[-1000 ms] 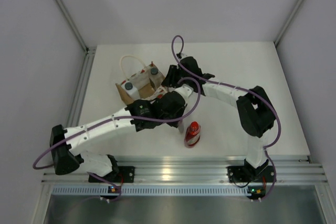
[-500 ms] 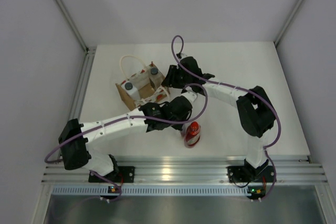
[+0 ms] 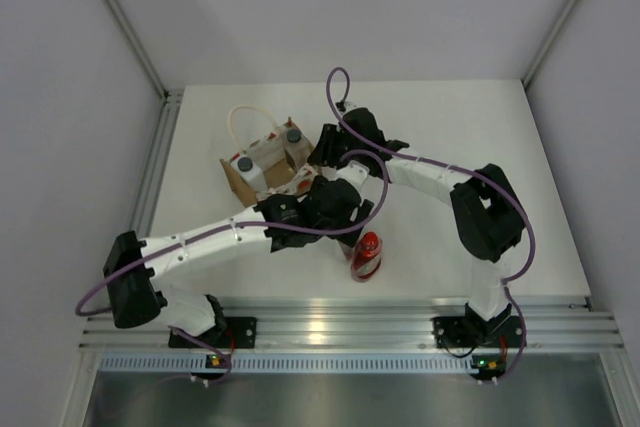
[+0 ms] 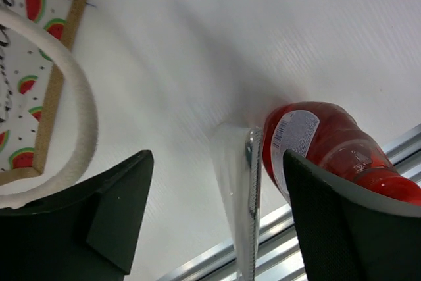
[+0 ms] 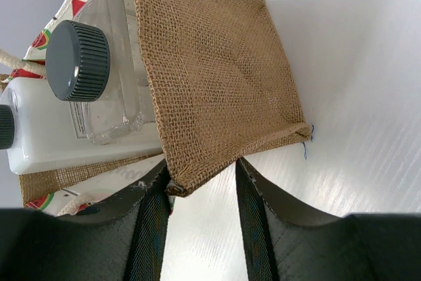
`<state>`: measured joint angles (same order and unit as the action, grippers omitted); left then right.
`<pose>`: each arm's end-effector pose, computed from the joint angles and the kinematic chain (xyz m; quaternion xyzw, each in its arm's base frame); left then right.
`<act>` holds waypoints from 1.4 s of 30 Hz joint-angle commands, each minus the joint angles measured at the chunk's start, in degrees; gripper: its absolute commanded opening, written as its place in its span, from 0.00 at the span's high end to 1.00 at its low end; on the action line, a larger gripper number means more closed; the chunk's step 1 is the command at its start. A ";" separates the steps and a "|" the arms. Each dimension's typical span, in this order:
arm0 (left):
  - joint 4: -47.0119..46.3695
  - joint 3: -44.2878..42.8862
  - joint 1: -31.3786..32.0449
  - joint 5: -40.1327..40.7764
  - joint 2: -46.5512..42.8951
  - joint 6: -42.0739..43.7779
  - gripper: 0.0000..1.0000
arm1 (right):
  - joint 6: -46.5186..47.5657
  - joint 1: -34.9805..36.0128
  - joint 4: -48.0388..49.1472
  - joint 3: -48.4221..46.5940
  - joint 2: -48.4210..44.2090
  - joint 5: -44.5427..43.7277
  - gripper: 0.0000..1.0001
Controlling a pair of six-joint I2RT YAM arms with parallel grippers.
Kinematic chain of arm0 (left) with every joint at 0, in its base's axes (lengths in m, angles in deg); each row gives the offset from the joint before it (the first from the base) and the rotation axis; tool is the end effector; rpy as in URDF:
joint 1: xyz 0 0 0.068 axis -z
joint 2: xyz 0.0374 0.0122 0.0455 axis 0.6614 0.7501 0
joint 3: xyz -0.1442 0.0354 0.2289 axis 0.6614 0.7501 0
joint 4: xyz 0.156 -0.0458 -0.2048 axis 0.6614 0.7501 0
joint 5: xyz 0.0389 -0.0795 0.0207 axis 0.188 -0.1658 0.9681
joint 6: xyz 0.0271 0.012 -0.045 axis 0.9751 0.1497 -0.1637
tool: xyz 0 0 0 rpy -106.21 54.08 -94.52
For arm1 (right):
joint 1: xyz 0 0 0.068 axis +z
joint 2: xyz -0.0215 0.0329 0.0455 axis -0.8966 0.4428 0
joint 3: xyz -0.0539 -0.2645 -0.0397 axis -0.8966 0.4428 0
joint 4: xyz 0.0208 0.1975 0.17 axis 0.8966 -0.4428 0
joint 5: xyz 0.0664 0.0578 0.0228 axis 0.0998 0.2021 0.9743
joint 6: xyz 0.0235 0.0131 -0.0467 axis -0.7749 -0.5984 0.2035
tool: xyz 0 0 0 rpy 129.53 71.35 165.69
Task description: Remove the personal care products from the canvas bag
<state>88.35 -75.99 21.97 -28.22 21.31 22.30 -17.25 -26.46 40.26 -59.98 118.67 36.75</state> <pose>0.1478 -0.2664 0.2965 0.2512 0.8859 -0.1180 0.3717 0.3503 0.2751 0.2340 -0.0461 0.8682 0.3636 0.3345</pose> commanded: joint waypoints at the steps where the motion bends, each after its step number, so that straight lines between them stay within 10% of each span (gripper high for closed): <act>1: 0.67 -4.89 -0.01 6.59 -5.64 -0.03 0.12 | 1.31 -1.31 -0.81 -2.59 0.20 -0.74 0.59; 24: 4.98 -16.32 -31.81 5.29 0.59 -17.85 0.02 | 1.22 -1.31 -0.72 -2.32 -0.06 -0.65 0.59; 42: 6.48 -23.97 -36.66 0.63 13.42 -30.87 0.03 | 0.87 -1.31 -0.46 -2.24 0.02 -0.30 0.59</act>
<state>95.06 -98.02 -14.71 -27.39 33.46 -5.94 -17.22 -26.46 40.23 -60.00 118.67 36.81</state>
